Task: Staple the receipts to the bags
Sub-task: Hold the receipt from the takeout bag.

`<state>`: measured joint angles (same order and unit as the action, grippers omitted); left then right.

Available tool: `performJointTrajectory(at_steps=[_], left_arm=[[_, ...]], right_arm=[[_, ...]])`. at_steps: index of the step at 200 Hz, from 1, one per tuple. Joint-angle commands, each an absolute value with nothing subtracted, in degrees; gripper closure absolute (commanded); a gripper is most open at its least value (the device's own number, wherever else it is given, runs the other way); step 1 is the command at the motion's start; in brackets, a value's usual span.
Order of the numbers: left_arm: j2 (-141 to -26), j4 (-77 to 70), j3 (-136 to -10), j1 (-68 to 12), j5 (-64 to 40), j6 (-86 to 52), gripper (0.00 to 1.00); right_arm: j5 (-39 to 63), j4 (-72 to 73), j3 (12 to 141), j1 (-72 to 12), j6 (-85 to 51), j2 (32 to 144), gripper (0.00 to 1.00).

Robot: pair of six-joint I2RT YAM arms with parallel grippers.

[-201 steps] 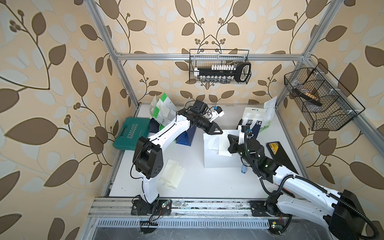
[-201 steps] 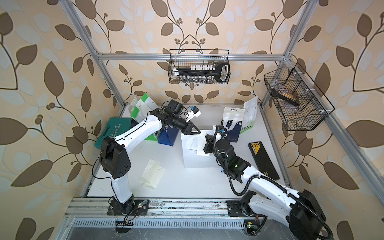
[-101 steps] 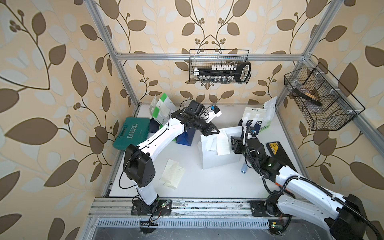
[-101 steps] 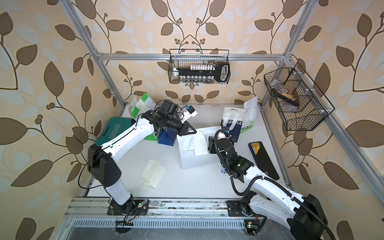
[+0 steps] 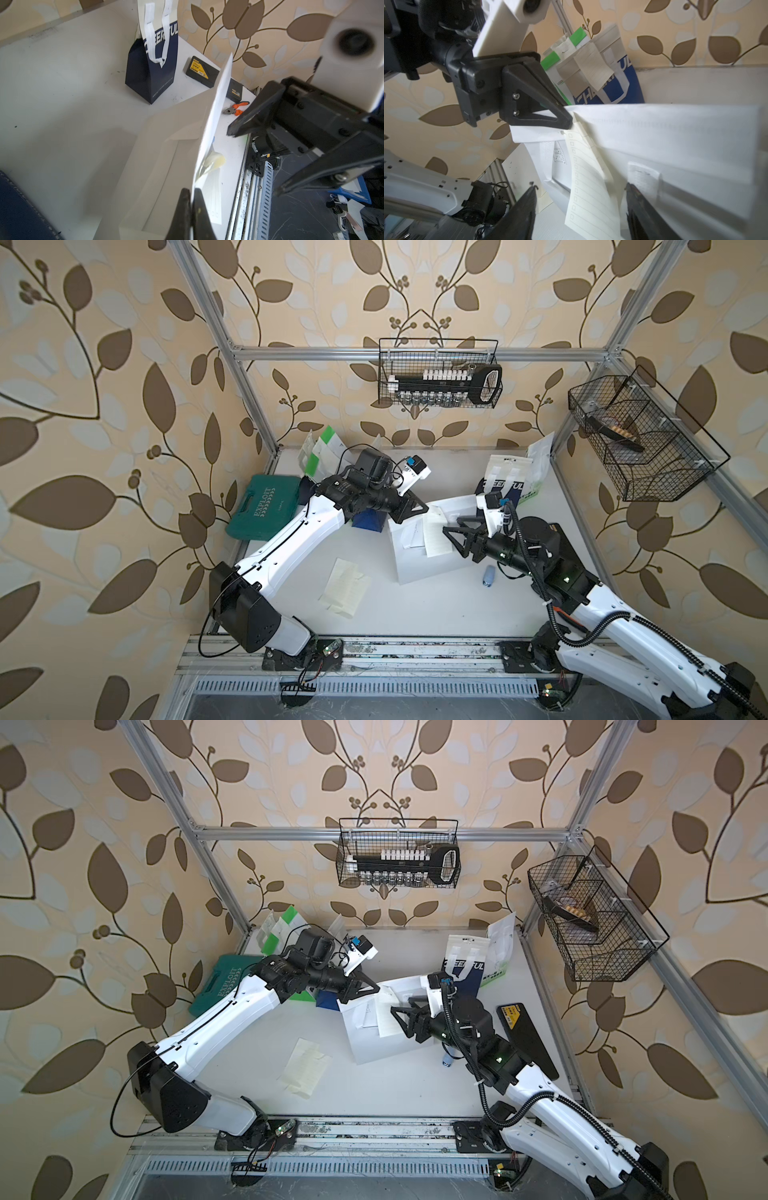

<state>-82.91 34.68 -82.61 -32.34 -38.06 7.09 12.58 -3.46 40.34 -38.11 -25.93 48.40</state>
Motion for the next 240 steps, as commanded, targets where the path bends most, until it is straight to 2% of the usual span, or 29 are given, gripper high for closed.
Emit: performJointTrajectory(at_steps=[1,28,65,79,99,120,128,142,157,168,192,221,240], left_arm=[[-79.52,31.56,-82.18,-32.91,-42.01,6.7,1.0],[-78.65,31.29,-82.16,-32.91,-44.16,6.5,1.0],[-80.21,33.63,-83.44,-32.97,-43.61,6.88,1.0],[-80.29,34.01,-83.33,-33.04,-43.49,7.05,1.0],[-80.33,34.44,-83.4,-33.41,-43.51,7.21,1.0],[-80.52,35.5,-83.88,-34.0,-42.94,7.78,1.0],[-80.4,35.6,-83.79,-34.11,-43.04,7.91,1.0],[-79.92,35.45,-83.52,-34.11,-43.1,7.77,1.0],[-79.67,35.02,-83.28,-34.24,-43.41,7.13,1.0],[-79.6,34.85,-83.25,-34.4,-43.83,6.95,1.0],[-79.63,34.83,-83.46,-34.53,-41.07,6.1,1.0],[-80.86,36.33,-84.66,-34.57,-33.45,4.4,1.0],[-80.53,35.61,-84.31,-34.58,-32.18,3.13,1.0]], right_arm=[[21.14,-1.51,40.92,-38.06,-26.65,49.8,0.31],[21.96,0.25,40.21,-38.06,-27.47,50.66,0.31],[29.56,8.69,40.85,-38.06,-28.12,51.59,0.42],[29.84,9.22,41.88,-38.06,-27.32,51.44,0.44],[28.13,9.12,42.81,-38.06,-26.42,51.48,0.53],[22.33,7.31,43.8,-38.01,-25.87,51.13,0.61],[16.87,4.31,44.99,-38.01,-25.82,51.37,0.68],[4.85,-3.39,47.68,-38.08,-24.92,52.07,0.86],[-3.65,-7.23,48.52,-38.06,-23.96,52.22,0.91],[-7.53,-9.6,49.16,-38.1,-23.6,52.75,0.87],[-17.38,-14.81,50.12,-38.75,-23.66,53.56,0.64],[-16.28,-7.67,45.93,-40.3,-19.06,46.54,0.47],[-12.27,-10.09,48.08,-40.31,-16.97,46.52,0.45]])
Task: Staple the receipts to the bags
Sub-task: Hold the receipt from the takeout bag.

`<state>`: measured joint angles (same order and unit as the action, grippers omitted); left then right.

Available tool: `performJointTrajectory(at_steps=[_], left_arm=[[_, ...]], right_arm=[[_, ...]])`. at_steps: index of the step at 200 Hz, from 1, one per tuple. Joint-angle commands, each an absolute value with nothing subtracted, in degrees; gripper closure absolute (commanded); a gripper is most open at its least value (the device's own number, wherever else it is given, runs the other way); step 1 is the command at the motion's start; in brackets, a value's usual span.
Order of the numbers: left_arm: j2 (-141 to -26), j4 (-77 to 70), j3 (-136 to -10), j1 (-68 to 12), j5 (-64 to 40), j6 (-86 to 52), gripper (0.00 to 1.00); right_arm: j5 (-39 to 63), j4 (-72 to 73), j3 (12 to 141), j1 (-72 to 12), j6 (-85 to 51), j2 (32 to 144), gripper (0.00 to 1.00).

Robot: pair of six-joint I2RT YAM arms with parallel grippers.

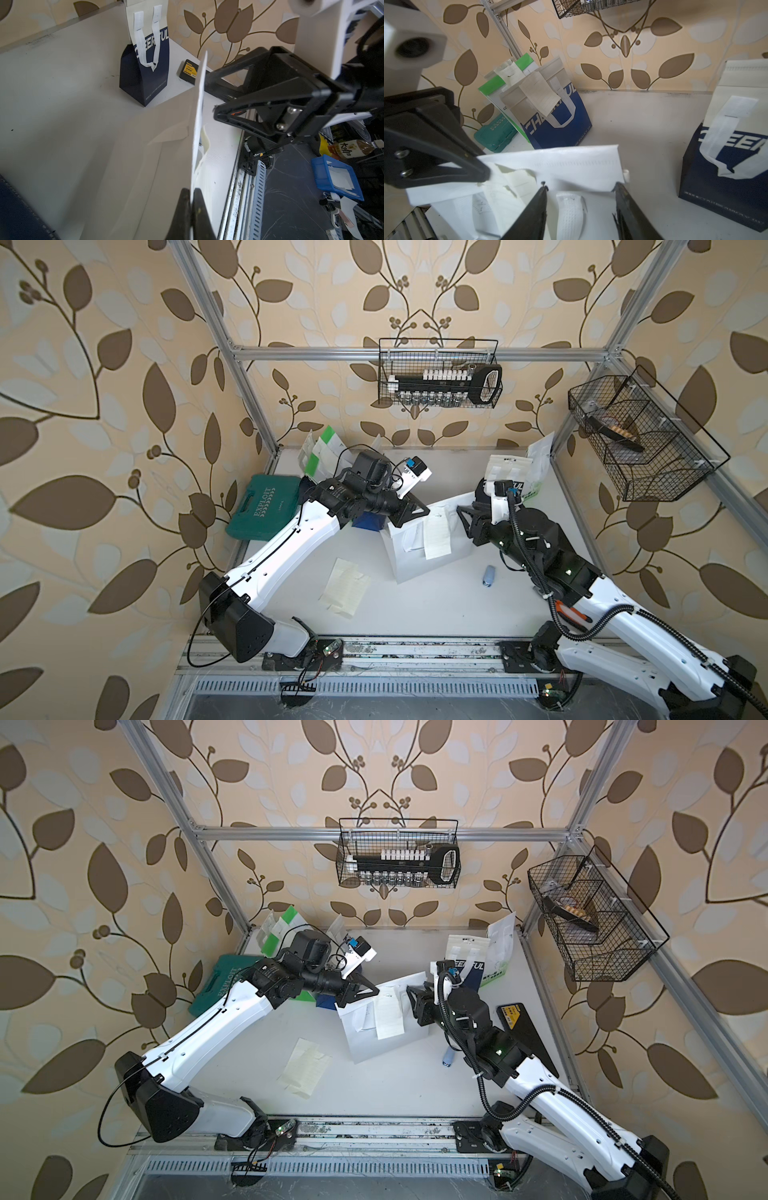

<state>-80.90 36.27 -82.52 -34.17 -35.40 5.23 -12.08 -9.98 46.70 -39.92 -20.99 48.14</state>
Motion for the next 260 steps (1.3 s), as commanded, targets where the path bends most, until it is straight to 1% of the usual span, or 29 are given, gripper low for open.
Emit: performJointTrajectory(at_steps=[1,9,14,17,30,42,52,63,87,128,150,199,218,229,247,260], left_arm=[[-80.52,35.56,-84.3,-34.6,-32.22,3.11,1.0],[-80.29,35.16,-84.18,-34.6,-32.51,2.97,1.0],[-80.01,34.56,-83.98,-34.64,-32.27,2.69,1.0],[-79.86,34.38,-83.86,-34.64,-32.32,2.67,1.0],[-79.72,34.16,-83.93,-34.72,-32.67,2.44,1.0],[-79.53,33.97,-84.02,-34.92,-33.47,2.32,1.0],[-79.39,34.07,-84.11,-35.44,-33.49,2.47,1.0],[-79.33,34.31,-84.18,-36.0,-33.87,2.96,1.0],[-79.4,35.81,-84.31,-37.37,-35.32,4.38,1.0],[-77.75,35.6,-82.72,-37.84,-38.29,5.21,1.0],[-77.21,35.35,-82.53,-37.84,-39.06,5.32,1.0],[-76.78,35.17,-81.81,-37.86,-38.81,4.44,1.0],[-76.54,35.25,-81.86,-37.8,-35.63,3.44,1.0],[-76.67,36.07,-82.46,-37.85,-32.21,2.55,1.0],[-77.14,37.2,-83.53,-37.84,-27.38,1.42,1.0],[-77.64,38.15,-84.32,-37.73,-24.81,0.46,1.0]], right_arm=[[-11.81,-10.14,48.17,-40.32,-16.92,46.55,0.44],[-8.04,-9.69,48.34,-40.69,-16.53,46.99,0.44],[-6.83,-9.67,48.52,-42.0,-16.72,47.5,0.47],[-6.61,-9.76,48.77,-42.69,-16.82,47.84,0.5],[-5.93,-8.9,49.04,-45.42,-16.68,49.5,0.71],[-4.08,-7.6,49.37,-46.7,-17.43,51.3,0.8],[-2.69,-6.46,49.84,-47.03,-18.42,52.94,0.84],[-2.65,-5.23,50.38,-47.13,-18.68,54.61,0.85],[-7.79,-3.98,51.27,-47.11,-19.68,56.88,0.9],[-12.25,-3.88,52.5,-45.53,-20.15,59.16,0.93],[-12.79,-3.78,52.06,-44.27,-20.59,59.71,0.94],[-13.16,-3.95,52.77,-41.63,-20.8,60.9,0.94],[-13.95,-4.64,53.59,-41.56,-20.99,61.42,0.93],[-16.29,-7.07,54.61,-41.26,-21.47,61.4,0.9],[-18.79,-12.3,55.8,-40.61,-23.57,60.75,0.8],[-20.35,-17.33,56.31,-38.47,-25.36,60.04,0.68]])
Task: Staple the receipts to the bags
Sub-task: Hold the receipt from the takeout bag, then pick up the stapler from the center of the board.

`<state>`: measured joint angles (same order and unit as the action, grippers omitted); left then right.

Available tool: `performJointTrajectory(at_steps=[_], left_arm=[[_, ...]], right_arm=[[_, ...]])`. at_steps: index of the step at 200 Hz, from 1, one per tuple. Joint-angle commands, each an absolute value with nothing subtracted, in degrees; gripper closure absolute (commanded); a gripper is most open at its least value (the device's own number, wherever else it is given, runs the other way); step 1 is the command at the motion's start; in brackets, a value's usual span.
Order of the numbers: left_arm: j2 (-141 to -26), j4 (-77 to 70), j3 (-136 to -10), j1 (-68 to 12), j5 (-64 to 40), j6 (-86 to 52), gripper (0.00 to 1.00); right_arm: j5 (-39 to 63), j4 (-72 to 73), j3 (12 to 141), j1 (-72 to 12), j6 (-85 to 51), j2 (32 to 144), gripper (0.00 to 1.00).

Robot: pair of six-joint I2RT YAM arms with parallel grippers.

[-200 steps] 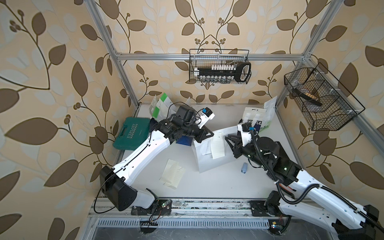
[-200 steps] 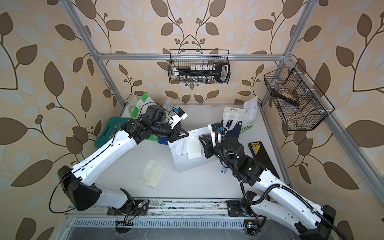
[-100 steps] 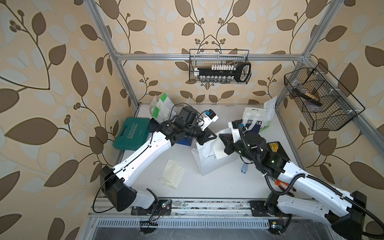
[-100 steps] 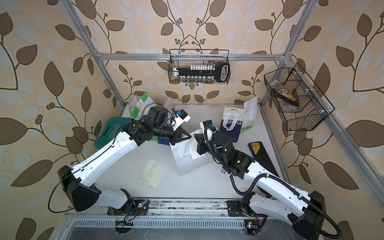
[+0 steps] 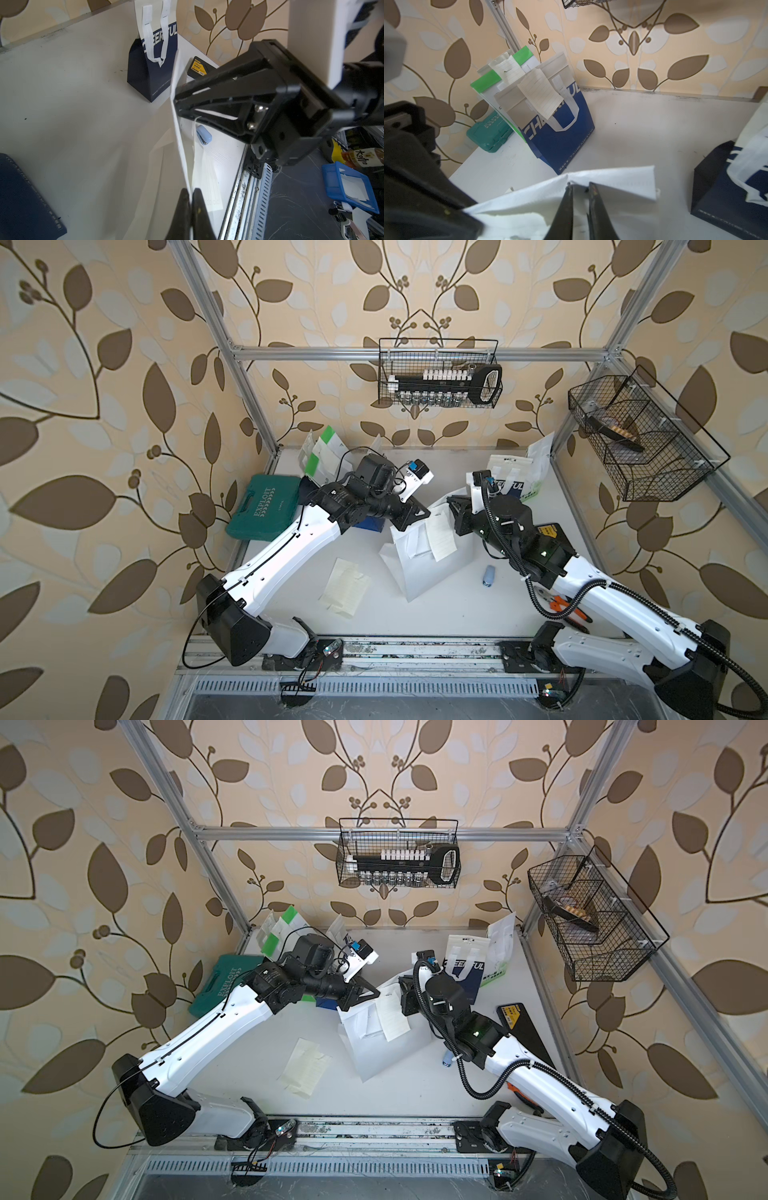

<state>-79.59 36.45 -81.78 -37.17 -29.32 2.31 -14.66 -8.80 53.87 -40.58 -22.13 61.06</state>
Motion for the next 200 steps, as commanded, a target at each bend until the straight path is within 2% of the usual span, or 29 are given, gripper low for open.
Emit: performJointTrajectory(at_steps=[1,10,34,82,114,157,200], left_arm=[[-77.62,38.24,-84.35,-37.72,-24.71,0.45,1.0],[-78.06,39.02,-84.87,-37.74,-23.13,-0.16,1.0],[-78.03,39.23,-84.63,-37.78,-21.25,-2.53,1.0],[-77.17,38.08,-83.54,-37.72,-22.15,-5.22,1.0],[-76.42,37.83,-83.0,-37.76,-22.47,-5.27,1.0],[-75.52,37.4,-81.93,-37.79,-22.85,-5.01,1.0],[-75.85,37.44,-81.88,-37.79,-22.72,-4.92,1.0]], right_arm=[[-20.5,-17.76,56.33,-38.4,-25.51,59.99,0.67],[-21.51,-22.02,56.44,-37.65,-27.63,59.37,0.58],[-21.26,-33.25,54.78,-34.62,-33.61,57.87,0.43],[-13.47,-46.27,46.57,-28.35,-41.15,60.7,0.29],[-7.64,-46.24,42.3,-22.98,-41.66,68.26,0.28],[-5.23,-45.39,44.86,-22.21,-42.07,78.66,0.29],[-3.51,-45.53,46.04,-22.12,-43.35,82.05,0.41]])
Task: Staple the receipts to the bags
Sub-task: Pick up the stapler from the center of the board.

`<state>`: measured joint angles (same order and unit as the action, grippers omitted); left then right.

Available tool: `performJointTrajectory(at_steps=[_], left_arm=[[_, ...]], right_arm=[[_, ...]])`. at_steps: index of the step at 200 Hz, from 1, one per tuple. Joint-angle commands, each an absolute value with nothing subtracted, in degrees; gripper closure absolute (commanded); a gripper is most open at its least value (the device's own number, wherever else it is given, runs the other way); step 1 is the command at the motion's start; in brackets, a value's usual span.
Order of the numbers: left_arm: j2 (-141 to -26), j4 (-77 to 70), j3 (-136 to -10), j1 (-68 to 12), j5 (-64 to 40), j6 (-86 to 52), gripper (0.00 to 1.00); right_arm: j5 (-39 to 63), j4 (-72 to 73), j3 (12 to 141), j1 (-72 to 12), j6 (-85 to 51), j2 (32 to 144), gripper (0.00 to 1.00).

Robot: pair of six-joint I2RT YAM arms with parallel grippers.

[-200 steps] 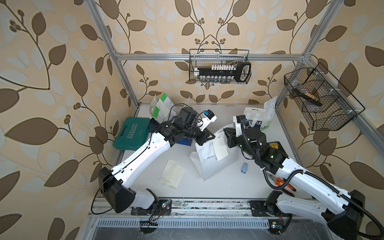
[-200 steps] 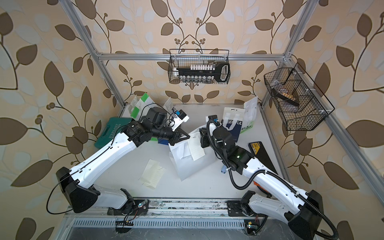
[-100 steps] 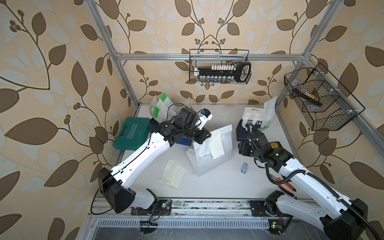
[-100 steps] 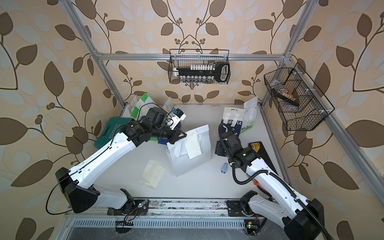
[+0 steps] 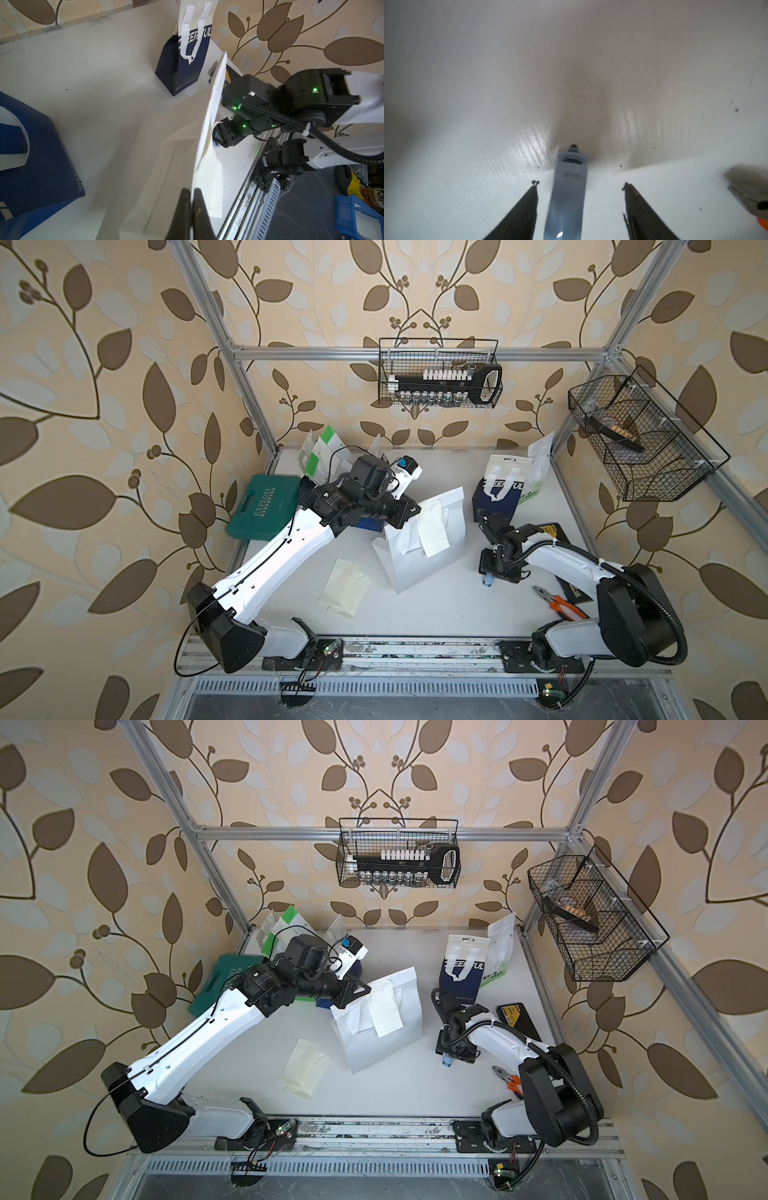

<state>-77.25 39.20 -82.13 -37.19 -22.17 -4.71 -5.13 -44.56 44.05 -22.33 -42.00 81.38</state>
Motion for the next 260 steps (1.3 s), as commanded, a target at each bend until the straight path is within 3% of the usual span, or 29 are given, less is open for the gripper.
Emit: performJointTrajectory(at_steps=[1,69,115,153,211,260], left_arm=[[-75.85,37.44,-81.85,-37.75,-22.65,-4.92,1.0],[-75.89,37.62,-81.83,-37.73,-22.68,-4.71,1.0],[-76.28,37.71,-82.0,-37.78,-22.24,-4.61,1.0],[-76.46,37.44,-81.83,-37.77,-21.62,-5.21,1.0],[-76.46,36.39,-82.5,-37.65,-21.28,-8.0,1.0],[-76.37,36.04,-83.38,-37.65,-21.32,-11.01,1.0]], right_arm=[[-3.51,-45.53,46.05,-22.09,-43.34,82.07,0.41],[-4.41,-44.24,45.66,-21.88,-41.97,85.06,0.58],[-4.83,-43.5,45.69,-21.6,-41.28,84.45,0.78],[-7.38,-42.98,47.5,-21.55,-37.15,75.8,0.94],[-5.41,-36.16,54.62,-24.61,-28.37,52.54,0.98],[-11.22,-17.2,63.91,-43.47,-24.61,53.22,0.99]])
